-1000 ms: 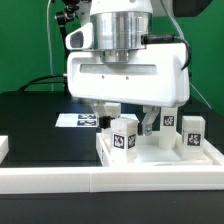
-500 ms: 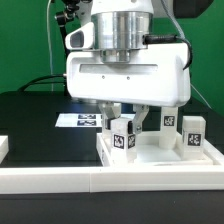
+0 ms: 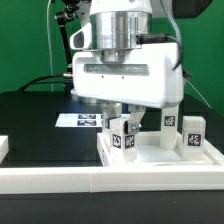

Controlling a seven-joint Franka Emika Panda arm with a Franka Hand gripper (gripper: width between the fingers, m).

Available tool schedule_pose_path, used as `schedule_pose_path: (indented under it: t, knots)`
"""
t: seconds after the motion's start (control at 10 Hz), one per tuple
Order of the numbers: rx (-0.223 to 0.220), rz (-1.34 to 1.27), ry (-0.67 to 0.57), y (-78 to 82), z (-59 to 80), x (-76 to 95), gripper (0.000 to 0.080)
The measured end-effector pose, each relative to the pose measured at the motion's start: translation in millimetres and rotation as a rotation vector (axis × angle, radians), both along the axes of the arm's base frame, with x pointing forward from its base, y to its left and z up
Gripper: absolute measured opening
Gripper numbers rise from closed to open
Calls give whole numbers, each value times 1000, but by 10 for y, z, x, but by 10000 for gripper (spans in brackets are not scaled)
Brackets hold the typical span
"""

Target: Assemble square table

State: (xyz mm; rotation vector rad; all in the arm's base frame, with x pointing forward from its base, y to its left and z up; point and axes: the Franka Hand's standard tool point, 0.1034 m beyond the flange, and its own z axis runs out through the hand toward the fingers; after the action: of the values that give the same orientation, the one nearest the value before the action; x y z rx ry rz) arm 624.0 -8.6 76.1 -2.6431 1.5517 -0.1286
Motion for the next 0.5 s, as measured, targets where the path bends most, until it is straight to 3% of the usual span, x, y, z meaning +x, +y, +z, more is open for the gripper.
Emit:
schedule_pose_path:
  t: [0.5]
  knots:
    - [86,-499,-3,-16,-7,-23,290]
